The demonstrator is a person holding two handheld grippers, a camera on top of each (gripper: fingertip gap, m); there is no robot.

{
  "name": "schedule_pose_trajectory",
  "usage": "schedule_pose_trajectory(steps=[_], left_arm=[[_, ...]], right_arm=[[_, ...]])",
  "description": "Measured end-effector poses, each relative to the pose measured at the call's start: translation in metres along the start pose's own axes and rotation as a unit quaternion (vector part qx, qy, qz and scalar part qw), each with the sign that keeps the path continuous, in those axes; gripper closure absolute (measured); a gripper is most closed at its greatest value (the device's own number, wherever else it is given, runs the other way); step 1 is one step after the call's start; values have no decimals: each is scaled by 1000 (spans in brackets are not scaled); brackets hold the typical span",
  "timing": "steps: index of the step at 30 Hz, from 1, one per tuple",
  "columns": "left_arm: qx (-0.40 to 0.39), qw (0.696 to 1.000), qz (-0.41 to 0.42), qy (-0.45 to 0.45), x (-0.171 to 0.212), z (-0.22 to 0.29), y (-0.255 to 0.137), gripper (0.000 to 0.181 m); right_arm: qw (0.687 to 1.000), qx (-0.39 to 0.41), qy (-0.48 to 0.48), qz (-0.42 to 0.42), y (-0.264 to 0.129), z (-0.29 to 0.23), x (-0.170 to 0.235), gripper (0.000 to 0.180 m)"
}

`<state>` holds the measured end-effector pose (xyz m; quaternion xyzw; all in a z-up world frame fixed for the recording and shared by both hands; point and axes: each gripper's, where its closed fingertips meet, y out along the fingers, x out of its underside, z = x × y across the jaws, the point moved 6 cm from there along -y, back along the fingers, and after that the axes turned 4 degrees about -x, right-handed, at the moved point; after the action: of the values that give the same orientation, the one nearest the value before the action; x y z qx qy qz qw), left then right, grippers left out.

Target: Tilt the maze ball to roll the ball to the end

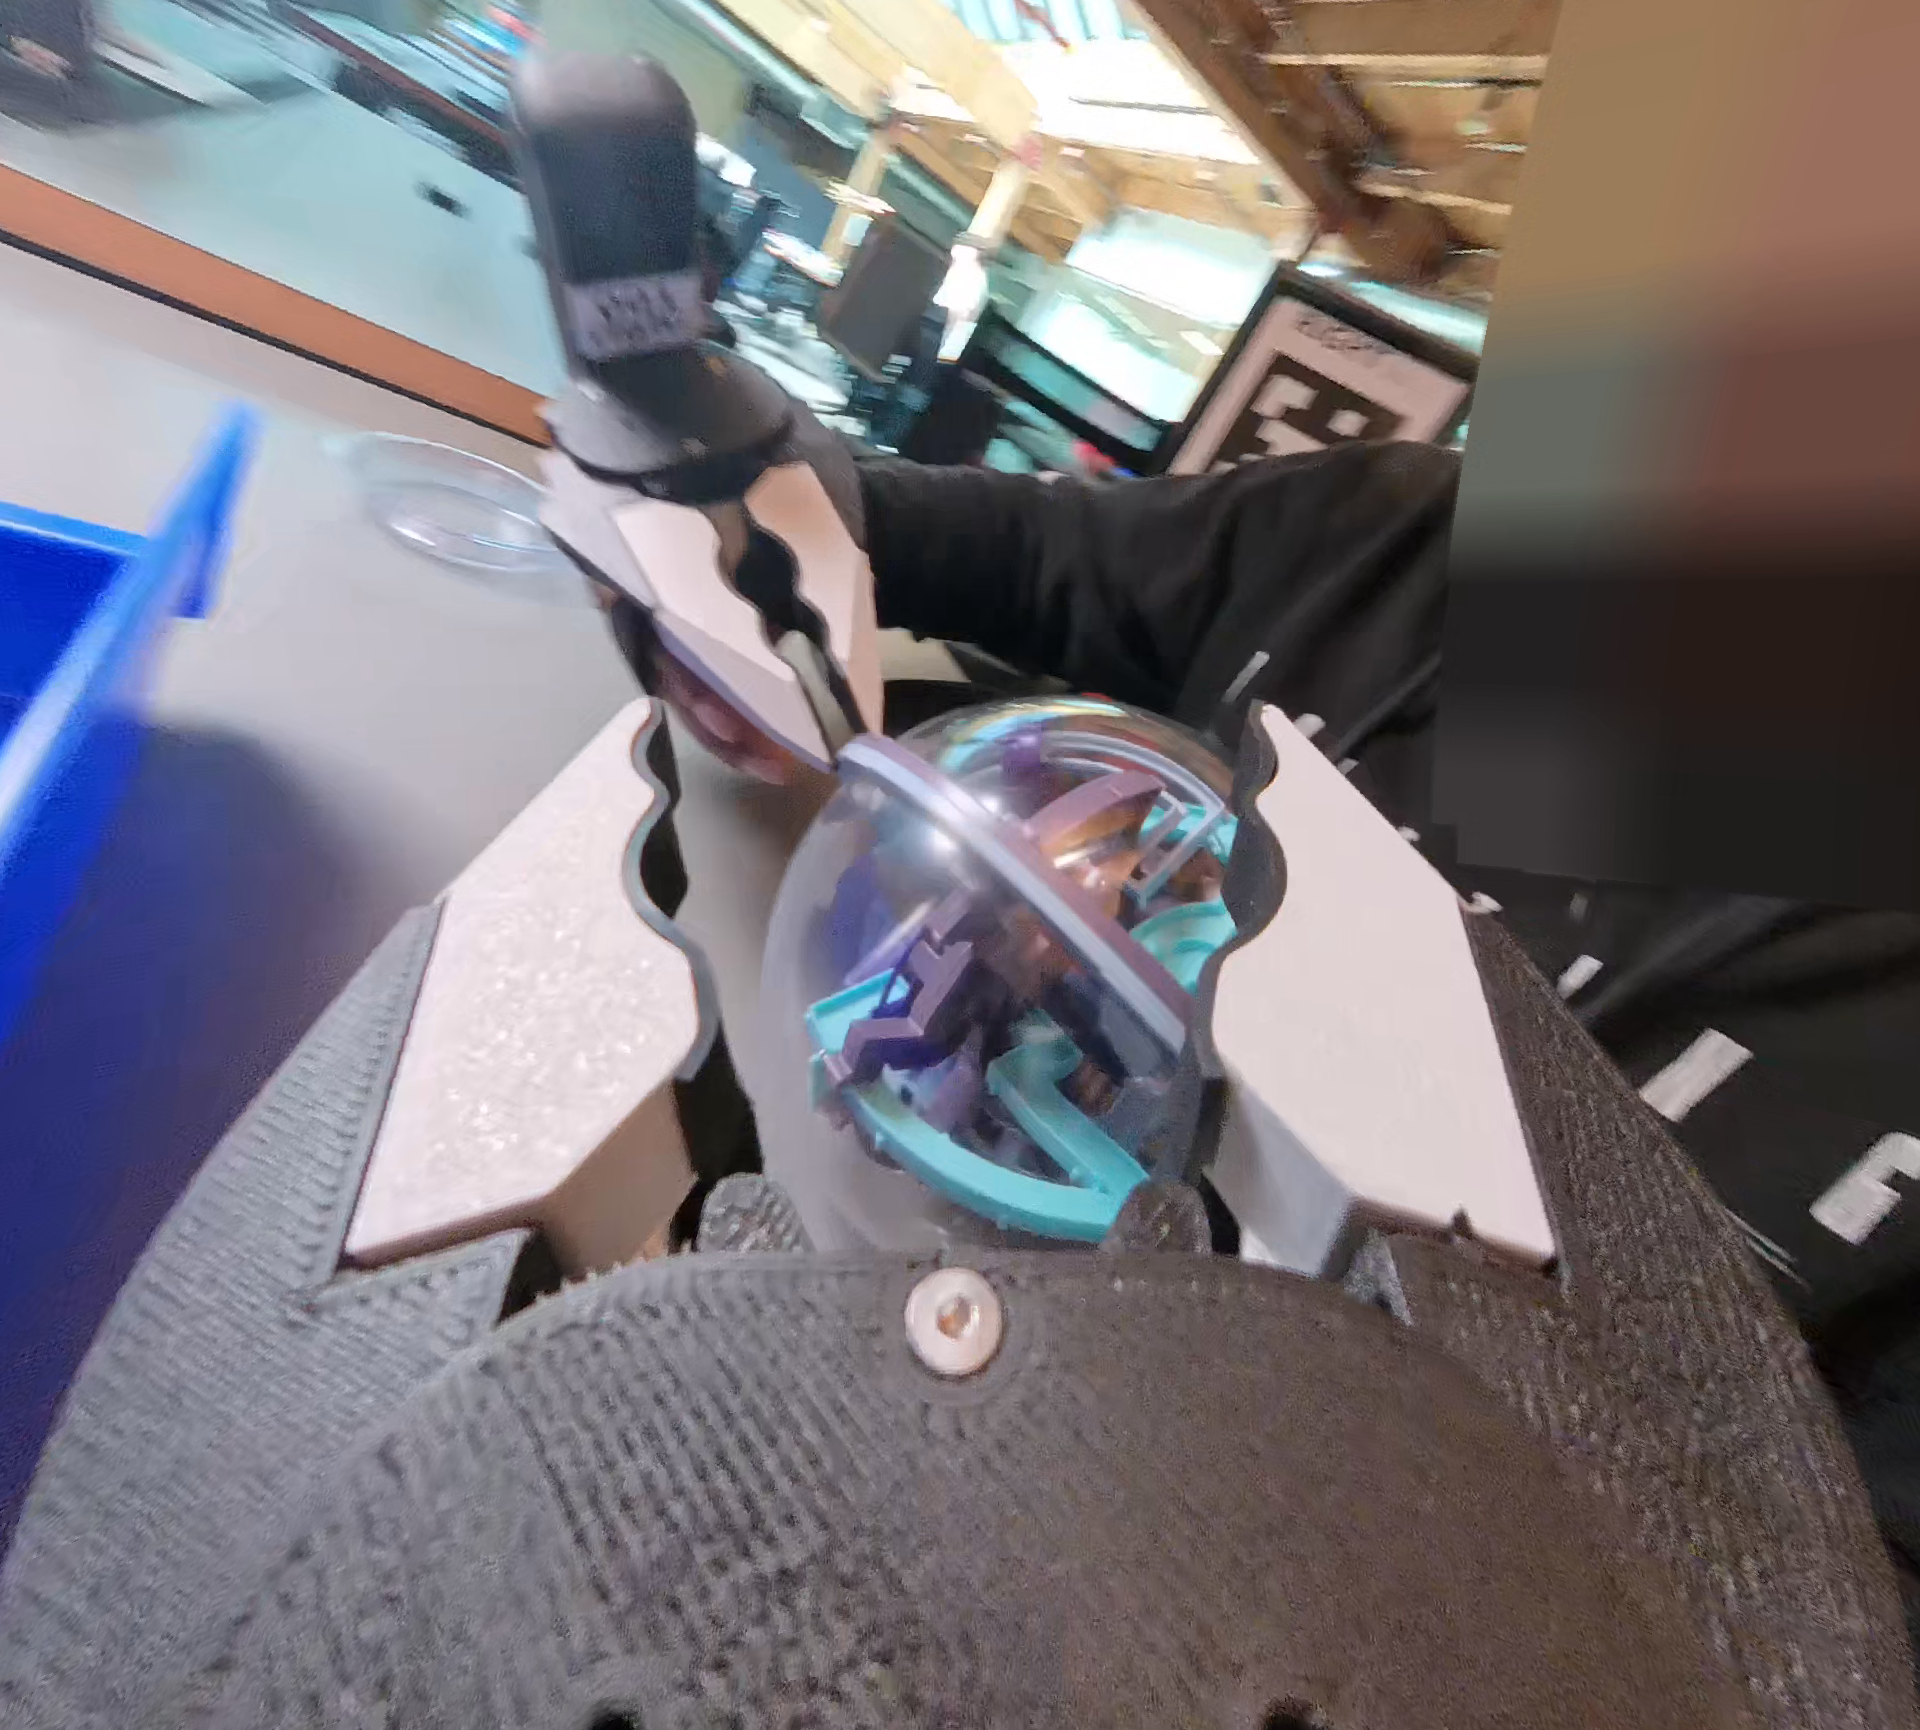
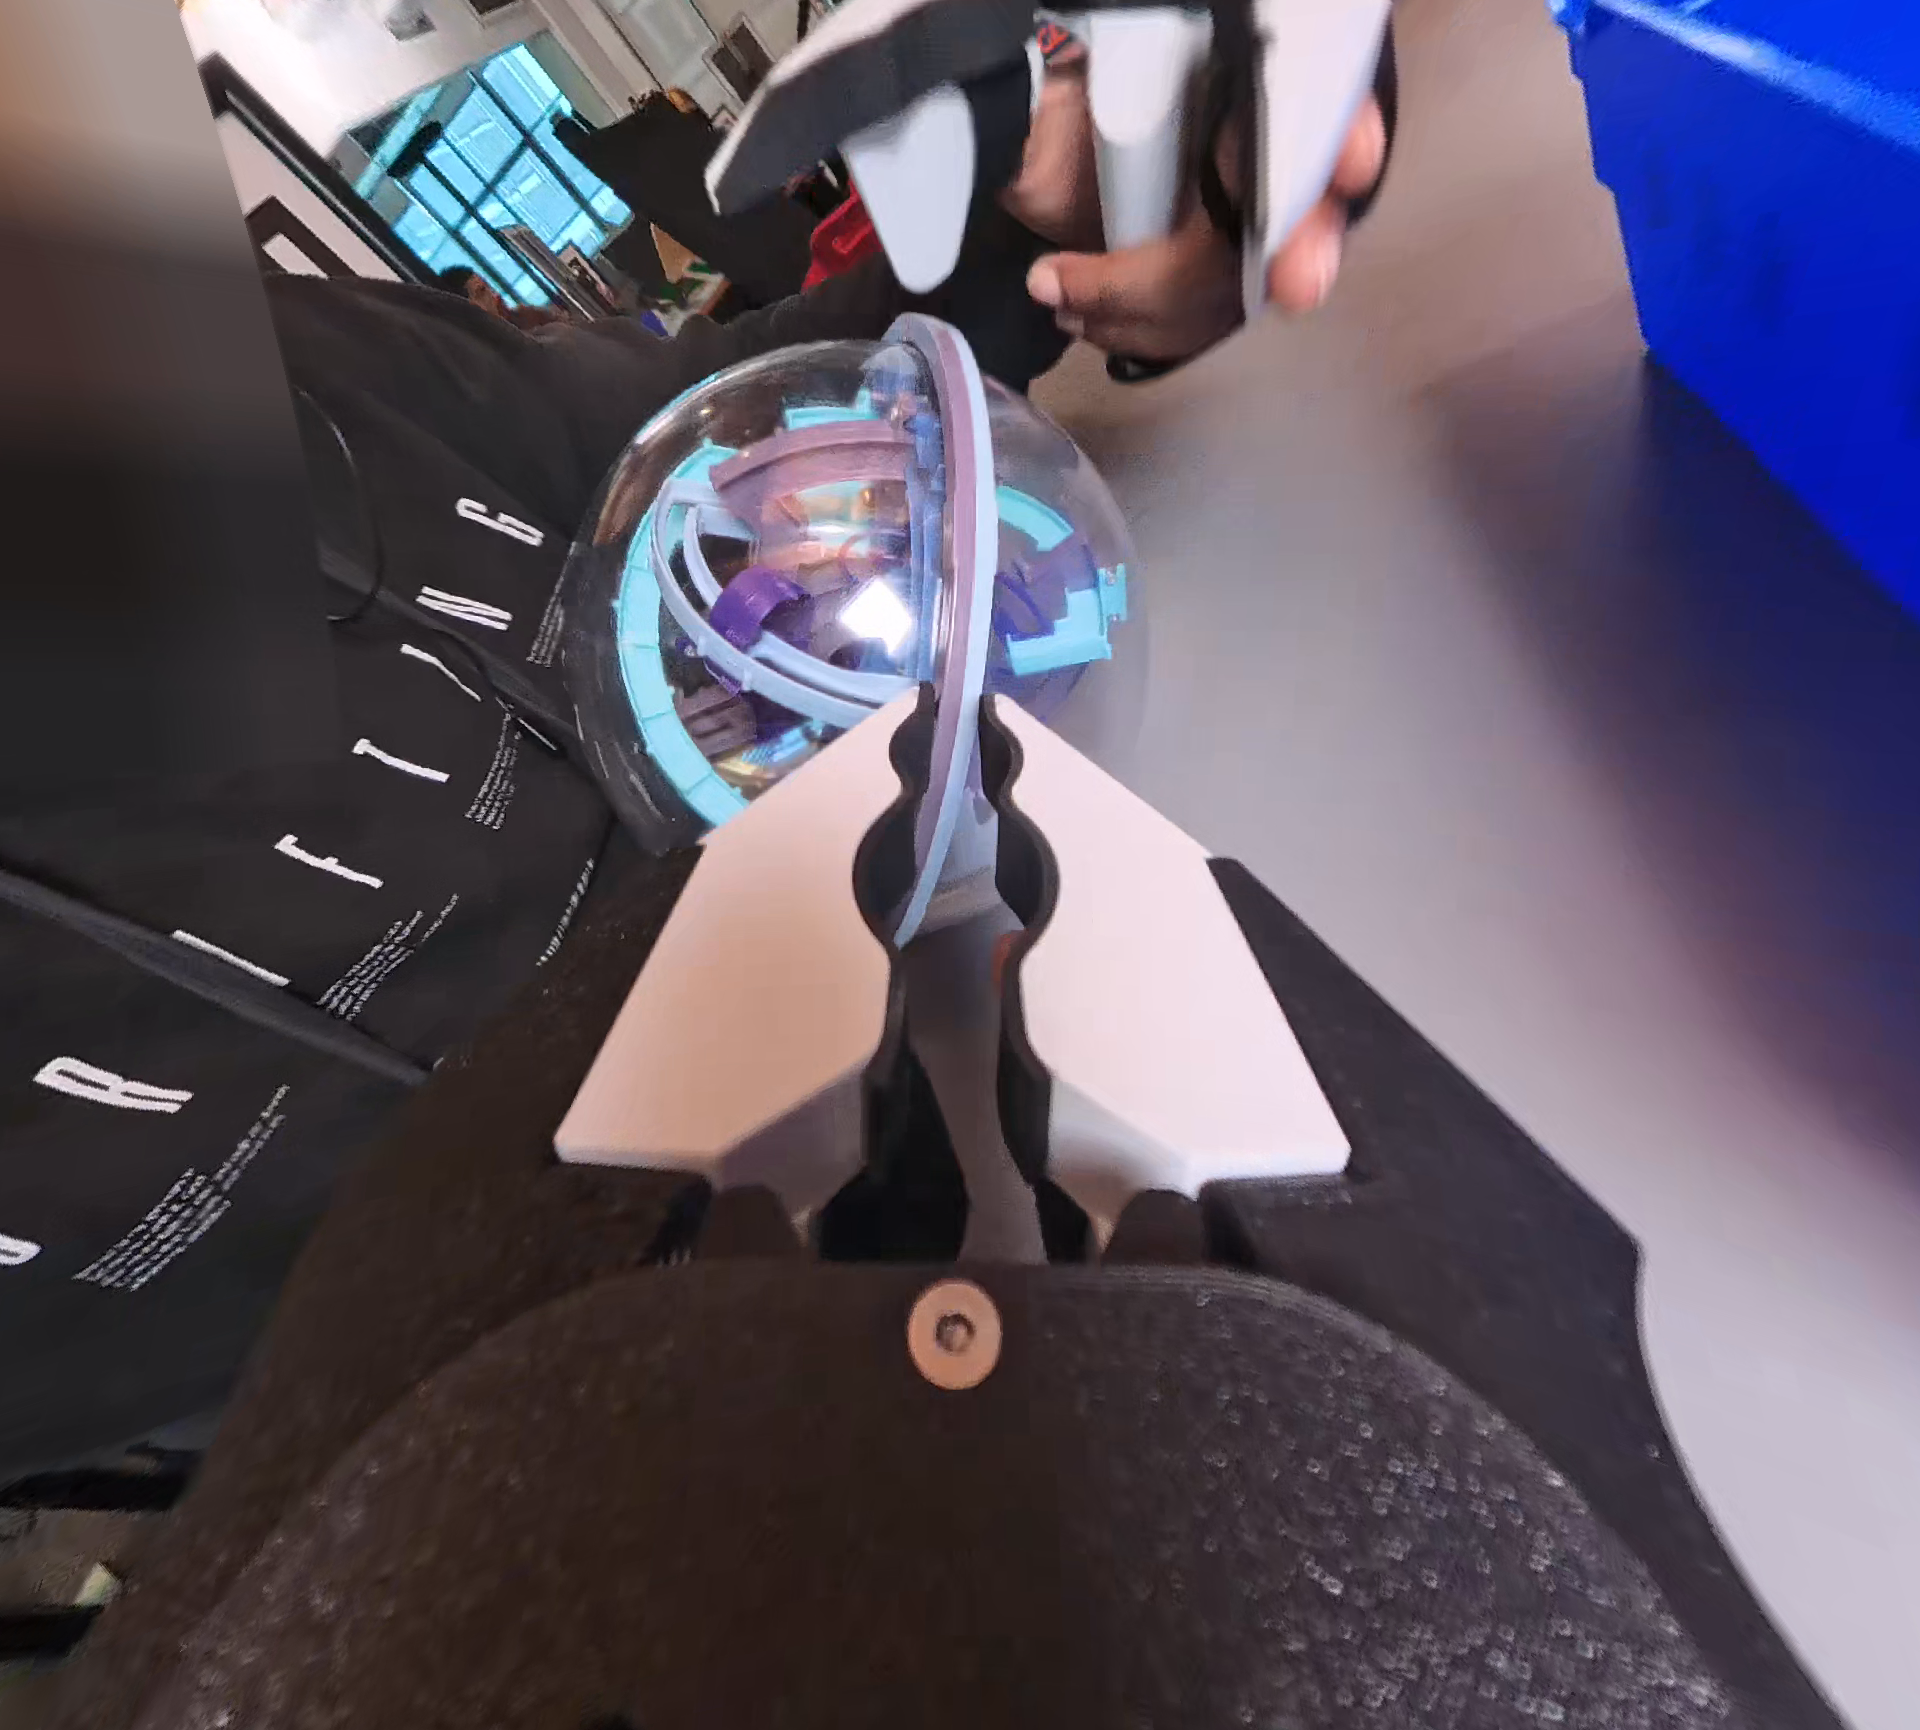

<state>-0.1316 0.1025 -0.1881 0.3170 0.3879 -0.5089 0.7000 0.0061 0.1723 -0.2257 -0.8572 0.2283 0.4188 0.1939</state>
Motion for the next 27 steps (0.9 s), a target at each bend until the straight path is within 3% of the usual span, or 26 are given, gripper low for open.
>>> schedule_pose_trajectory(steps=[6, 10, 14, 17, 22, 27], left_arm=[[-191, 976, 25, 99, -5, 60, -28, 74], [-289, 942, -22, 169, 30, 102, -15, 61], [-354, 906, -78, 217, 71, 96, 5, 50], [-363, 895, -99, 238, 75, 83, 10, 42], [-316, 927, -96, 178, 64, 66, 7, 42], [-289, 945, -74, 133, 57, 52, 4, 42]], right_arm=[[998, 28, 31, 46, -1, -11, 16, 174], [992, 62, 73, 85, -6, -18, 27, 174], [980, 82, 125, 129, -8, -21, 36, 174], [974, 106, 146, 136, -7, -20, 42, 174], [969, 155, 122, 148, -12, -24, 47, 170], [968, 206, -2, 140, -26, -43, 39, 124]])
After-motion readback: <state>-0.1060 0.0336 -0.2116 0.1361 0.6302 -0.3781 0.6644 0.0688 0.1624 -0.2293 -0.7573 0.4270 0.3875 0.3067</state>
